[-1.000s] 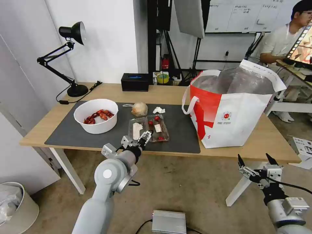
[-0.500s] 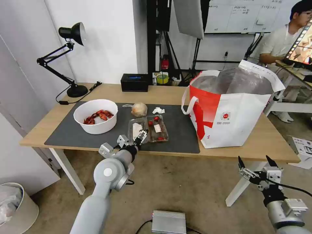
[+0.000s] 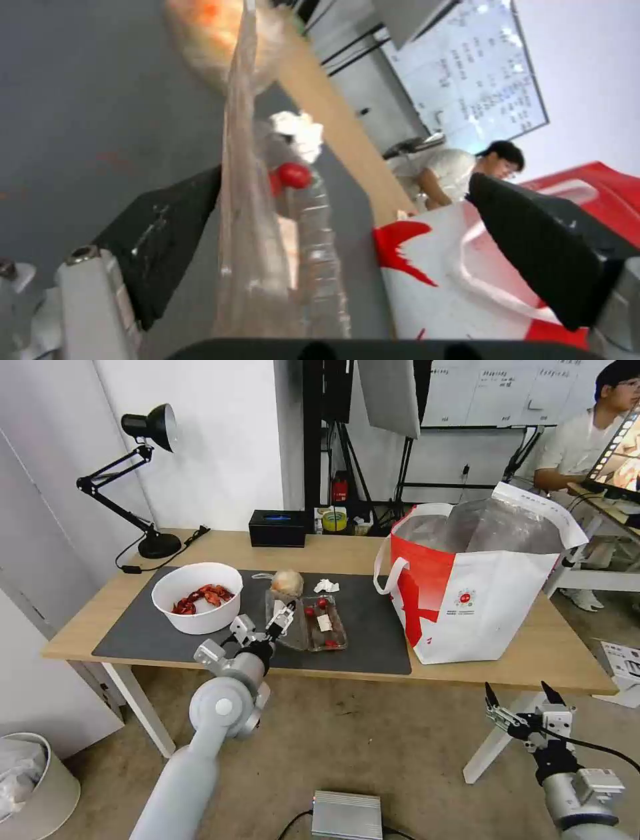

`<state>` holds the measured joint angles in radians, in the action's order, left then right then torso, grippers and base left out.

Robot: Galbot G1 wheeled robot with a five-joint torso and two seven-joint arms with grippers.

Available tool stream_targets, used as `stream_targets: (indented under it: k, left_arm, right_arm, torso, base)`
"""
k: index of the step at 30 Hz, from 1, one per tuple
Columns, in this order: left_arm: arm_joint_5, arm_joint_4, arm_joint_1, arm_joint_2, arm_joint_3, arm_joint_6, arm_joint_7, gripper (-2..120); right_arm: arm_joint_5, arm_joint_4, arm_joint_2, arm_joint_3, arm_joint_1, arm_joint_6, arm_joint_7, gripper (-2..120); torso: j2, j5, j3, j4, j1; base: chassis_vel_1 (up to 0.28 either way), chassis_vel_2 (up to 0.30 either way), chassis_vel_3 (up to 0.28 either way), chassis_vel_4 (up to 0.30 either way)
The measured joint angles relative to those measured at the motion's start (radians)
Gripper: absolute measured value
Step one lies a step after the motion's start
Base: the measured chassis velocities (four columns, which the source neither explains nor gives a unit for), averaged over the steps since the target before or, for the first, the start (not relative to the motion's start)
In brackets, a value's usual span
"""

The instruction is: Pick up the trash from the table and place it into the takeout bag.

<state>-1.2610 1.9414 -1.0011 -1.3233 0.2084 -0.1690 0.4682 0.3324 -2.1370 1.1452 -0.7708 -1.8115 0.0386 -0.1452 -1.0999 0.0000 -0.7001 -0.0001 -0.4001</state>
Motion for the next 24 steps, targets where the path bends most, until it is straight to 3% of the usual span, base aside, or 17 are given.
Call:
stream_targets:
  k: [5, 11, 13, 16, 21, 24]
  left_arm:
    - [0.090, -0.001, 0.007, 0.018, -0.036, 0.015, -0.059, 100]
    - [0.321, -0.029, 0.011, 0.085, -0.104, 0.055, -0.190, 100]
    - [0.354, -0.032, 0.013, 0.099, -0.115, 0.057, -0.201, 98]
    - [0.451, -0.044, 0.023, 0.137, -0.138, 0.060, -0.224, 83]
    - [0.539, -0.064, 0.037, 0.184, -0.165, 0.070, -0.257, 71]
    - [0.656, -0.109, 0.055, 0.221, -0.196, 0.117, -0.307, 54]
  right_arm:
    - [-0.002, 0.000, 0.006, 0.000, 0.000, 0.004, 0.004, 100]
    - [-0.005, -0.009, 0.008, 0.011, 0.000, 0.007, 0.013, 100]
    - [-0.004, -0.014, 0.005, 0.015, 0.000, 0.007, 0.014, 100]
    - [-0.002, -0.026, -0.001, 0.027, 0.001, 0.005, 0.025, 100]
    - [0.010, -0.045, -0.014, 0.052, 0.004, 0.004, 0.047, 100]
    - [0.028, -0.068, -0.030, 0.094, 0.015, 0.005, 0.073, 100]
  torso:
    - [0.000, 0.0000, 0.000, 0.0001, 0.000]
    - [0.000, 0.0000, 0.000, 0.0001, 0.000]
    - [0.000, 0.0000, 0.000, 0.0001, 0.000]
    - [0.000, 0.0000, 0.000, 0.0000, 0.000]
    - [0.000, -0.0001, 0.000, 0.0003, 0.000]
    - [0.000, -0.0001, 0.000, 0.0001, 0.000]
  base:
    - [0.000, 0.000, 0.000, 0.000]
    - [0.000, 0.000, 0.000, 0.000]
    - [0.000, 0.000, 0.000, 0.000]
    - [0.000, 0.000, 0.000, 0.000]
    - [0.000, 0.000, 0.000, 0.000]
    - [0.000, 0.000, 0.000, 0.000]
